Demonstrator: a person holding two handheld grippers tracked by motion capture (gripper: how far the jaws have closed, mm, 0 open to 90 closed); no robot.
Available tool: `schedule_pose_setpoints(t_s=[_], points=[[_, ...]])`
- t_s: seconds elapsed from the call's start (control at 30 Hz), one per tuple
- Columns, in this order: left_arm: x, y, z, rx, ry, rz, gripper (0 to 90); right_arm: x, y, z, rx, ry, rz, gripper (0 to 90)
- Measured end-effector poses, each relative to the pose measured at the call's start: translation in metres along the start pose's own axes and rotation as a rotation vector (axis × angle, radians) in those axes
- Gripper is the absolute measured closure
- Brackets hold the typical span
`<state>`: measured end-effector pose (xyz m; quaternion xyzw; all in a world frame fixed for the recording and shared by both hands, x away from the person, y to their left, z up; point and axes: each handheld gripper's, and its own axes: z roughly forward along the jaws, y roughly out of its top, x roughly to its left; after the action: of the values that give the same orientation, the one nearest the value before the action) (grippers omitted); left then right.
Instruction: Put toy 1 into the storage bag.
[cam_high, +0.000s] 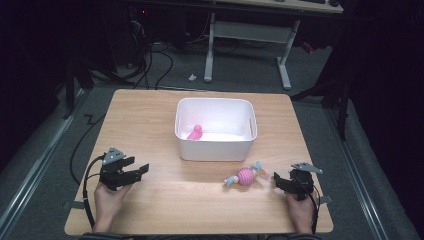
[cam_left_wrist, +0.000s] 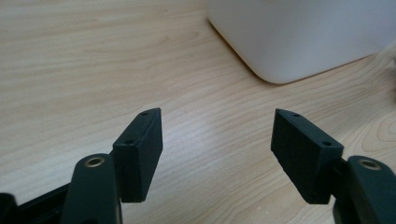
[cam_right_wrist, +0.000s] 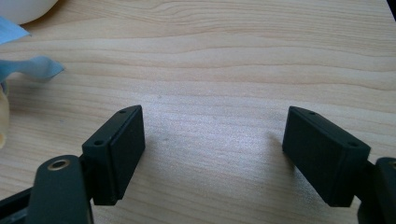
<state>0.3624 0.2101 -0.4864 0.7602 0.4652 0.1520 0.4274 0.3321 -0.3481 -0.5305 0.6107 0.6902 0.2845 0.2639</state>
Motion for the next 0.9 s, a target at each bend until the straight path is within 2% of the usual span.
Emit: schedule_pose_setpoints(t_s=[0.17, 0.43, 0.57, 0.73, 0.77, 0.9], points=[[0.001, -0.011, 0.013, 0.025, 0.007, -0.015, 34.4, 0.0, 0.0, 0.0, 0.001, 0.0, 0.002, 21.2], [-0.001, -0.017, 0.03, 0.039, 0.039, -0.03, 34.5, 0.0, 0.0, 0.0, 0.0, -0.001, 0.001, 21.2], [-0.003, -0.018, 0.041, 0.057, 0.073, -0.005, 34.4, 0.0, 0.0, 0.0, 0.0, -0.001, 0.001, 21.2], [-0.006, -0.017, 0.05, 0.065, 0.092, 0.014, 34.2, 0.0, 0.0, 0.0, 0.0, -0.001, 0.001, 21.2], [-0.008, -0.015, 0.054, 0.071, 0.113, 0.04, 33.9, 0.0, 0.0, 0.0, 0.001, 0.0, 0.002, 21.2], [-0.009, -0.011, 0.062, 0.08, 0.107, 0.048, 33.8, 0.001, 0.0, 0.0, 0.003, 0.004, 0.003, 21.2]])
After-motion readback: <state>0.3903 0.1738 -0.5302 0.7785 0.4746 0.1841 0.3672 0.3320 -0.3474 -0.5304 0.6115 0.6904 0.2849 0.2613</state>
